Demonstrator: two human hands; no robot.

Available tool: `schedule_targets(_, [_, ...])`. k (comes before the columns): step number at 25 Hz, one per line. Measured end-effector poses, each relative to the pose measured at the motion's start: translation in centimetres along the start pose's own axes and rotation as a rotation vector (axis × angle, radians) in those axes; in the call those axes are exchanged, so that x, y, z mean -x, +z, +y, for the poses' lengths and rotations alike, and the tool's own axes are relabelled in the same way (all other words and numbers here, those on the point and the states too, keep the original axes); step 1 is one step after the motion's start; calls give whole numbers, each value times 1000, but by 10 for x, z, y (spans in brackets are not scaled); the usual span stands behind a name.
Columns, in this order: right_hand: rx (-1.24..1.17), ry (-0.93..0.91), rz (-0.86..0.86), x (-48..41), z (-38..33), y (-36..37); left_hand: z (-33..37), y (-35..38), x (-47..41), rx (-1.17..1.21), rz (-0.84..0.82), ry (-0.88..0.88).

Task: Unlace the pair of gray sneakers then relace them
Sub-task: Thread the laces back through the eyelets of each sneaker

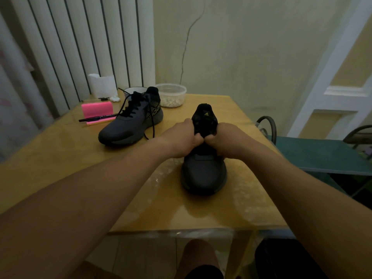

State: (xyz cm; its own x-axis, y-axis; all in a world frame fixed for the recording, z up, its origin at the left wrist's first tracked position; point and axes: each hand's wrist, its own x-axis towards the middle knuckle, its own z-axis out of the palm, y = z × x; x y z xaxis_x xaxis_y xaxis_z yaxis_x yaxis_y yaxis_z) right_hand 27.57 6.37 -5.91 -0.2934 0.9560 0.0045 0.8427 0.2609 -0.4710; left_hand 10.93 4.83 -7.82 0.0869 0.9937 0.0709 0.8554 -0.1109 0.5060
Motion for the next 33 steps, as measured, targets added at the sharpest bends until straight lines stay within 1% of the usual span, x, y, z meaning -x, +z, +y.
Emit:
schedule_targets(3, [-19,-8,8,-1,2,2,-2,2,2,-14,9,36])
schedule_targets(6, [-69,14,-1,-1,7,6,-7,8,5,54,59,53])
schedule_targets(8, [-274,32,-26,3,16,3,-11,5,12,226,29,3])
schedule_targets(10, [-494,57,-85,10,28,-2,-15,2,20,407,-62,-76])
schedule_targets(11, [-513,59,-97,14,32,-3,-16,1,24,429,-91,-99])
schedule_targets(14, [-401,69,-113,19,32,0,-17,5,27,394,-124,-135])
schedule_targets(17, [-360,87,-109,18,21,0,-9,1,23,390,-179,-179])
schedule_targets(22, [-275,77,-227,15,3,-11,0,-6,18,380,-257,-209])
schedule_targets(25, [-214,70,-196,13,-2,-10,-1,-7,14,366,-297,-232])
schedule_targets(29, [-225,35,-143,15,3,-7,6,-3,13,341,-259,-240])
schedule_targets(33, [-243,32,-97,19,9,-4,12,1,16,225,-201,-182])
